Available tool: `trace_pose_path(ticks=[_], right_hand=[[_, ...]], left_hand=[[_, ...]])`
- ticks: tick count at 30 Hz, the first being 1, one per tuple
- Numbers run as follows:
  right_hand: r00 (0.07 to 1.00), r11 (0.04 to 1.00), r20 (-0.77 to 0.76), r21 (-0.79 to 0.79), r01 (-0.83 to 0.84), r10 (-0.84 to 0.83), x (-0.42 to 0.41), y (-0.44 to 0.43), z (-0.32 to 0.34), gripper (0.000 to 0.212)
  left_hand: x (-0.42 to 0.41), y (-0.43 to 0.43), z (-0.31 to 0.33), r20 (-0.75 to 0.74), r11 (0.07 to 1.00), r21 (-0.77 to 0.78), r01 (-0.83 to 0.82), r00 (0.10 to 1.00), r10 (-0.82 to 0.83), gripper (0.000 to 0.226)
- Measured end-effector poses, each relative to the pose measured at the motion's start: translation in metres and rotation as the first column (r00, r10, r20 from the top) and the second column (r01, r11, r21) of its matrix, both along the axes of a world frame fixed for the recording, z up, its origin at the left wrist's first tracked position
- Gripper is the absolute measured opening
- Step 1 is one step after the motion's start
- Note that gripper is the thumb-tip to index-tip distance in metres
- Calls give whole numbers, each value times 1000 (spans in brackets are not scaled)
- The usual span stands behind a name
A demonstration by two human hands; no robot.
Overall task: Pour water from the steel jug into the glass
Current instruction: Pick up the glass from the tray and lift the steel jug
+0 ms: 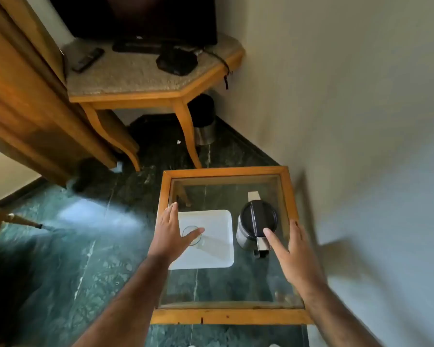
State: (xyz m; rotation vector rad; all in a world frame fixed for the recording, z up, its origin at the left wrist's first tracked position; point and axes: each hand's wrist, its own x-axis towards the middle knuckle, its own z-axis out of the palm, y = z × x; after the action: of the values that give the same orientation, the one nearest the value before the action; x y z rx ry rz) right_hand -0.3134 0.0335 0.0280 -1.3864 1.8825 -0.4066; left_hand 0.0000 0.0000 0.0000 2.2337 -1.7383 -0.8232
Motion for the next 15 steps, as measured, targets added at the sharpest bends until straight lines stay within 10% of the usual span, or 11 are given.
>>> trace_pose_path(ticks=[8,15], right_hand=[[823,970,517,172,171,-237,17,22,-65,87],[635,935,717,67,347,-287,38,31,-97,75]], left_hand=[[12,21,-116,-173,964,159,-213,955,240,119],[4,29,-173,-442,895,140,-423,782,439,78]])
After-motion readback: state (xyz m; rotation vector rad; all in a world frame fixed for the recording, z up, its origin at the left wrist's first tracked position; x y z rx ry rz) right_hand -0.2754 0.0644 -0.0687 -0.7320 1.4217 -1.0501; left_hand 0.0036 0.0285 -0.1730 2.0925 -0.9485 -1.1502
